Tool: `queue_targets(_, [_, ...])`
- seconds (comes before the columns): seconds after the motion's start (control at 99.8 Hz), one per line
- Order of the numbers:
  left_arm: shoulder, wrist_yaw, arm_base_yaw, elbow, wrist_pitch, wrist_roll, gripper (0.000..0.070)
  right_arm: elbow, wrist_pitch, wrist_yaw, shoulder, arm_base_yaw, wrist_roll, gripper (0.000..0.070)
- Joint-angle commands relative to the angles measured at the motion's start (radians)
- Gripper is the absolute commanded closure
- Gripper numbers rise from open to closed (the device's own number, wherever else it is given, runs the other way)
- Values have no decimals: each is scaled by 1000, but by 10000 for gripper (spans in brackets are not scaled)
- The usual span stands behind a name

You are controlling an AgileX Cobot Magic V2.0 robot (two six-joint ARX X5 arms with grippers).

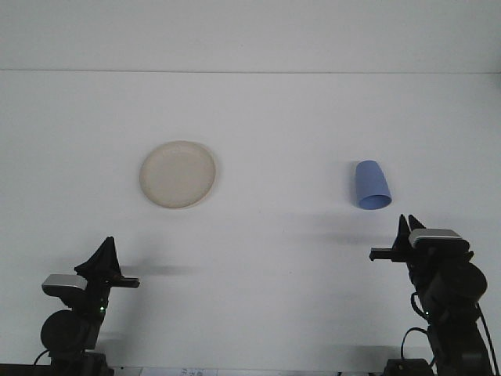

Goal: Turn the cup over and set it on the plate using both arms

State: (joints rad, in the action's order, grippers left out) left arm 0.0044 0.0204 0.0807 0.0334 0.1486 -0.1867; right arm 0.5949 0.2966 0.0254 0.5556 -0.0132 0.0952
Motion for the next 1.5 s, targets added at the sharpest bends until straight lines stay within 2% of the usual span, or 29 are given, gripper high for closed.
queue_targets(0.0, [-1,-2,0,-19,10,-6,687,9,-10,-2,26,-2,14,290])
queue_targets(0.04, [-1,-2,0,-19,10,-6,687,9,-10,-3,45,-2,14,222])
queue_targets(0.09, [-1,-2,0,-19,10,-6,687,9,-11,-8,71,-2,14,189])
queue_targets(0.311, [-1,-2,0,-19,10,-6,688,8,-19,-26,232,-2,6,189])
queue_targets(0.451, [-1,-2,0,-19,10,-6,687,7,-83,9,360,-9,7,189])
queue_targets(0.741, [-1,-2,0,-19,10,-6,687,7,-319,58,645,-41,16,190])
queue_targets(1.082, [-1,-2,0,-19,10,-6,687,9,-655,56,915,-42,38,194])
queue_targets(1.132, [-1,-2,0,-19,10,-6,687,10,-678,56,939,-42,41,244])
queue_targets(1.222, [-1,-2,0,-19,10,-6,687,10,-702,58,963,-42,37,561])
queue_targets(1.232, [-1,-2,0,-19,10,-6,687,10,-706,58,964,-42,34,622])
queue_targets(1.262, [-1,-2,0,-19,10,-6,687,10,-710,62,964,-42,28,700])
queue_targets(1.492, [-1,-2,0,-19,10,-6,687,25,-665,84,865,-71,1,700])
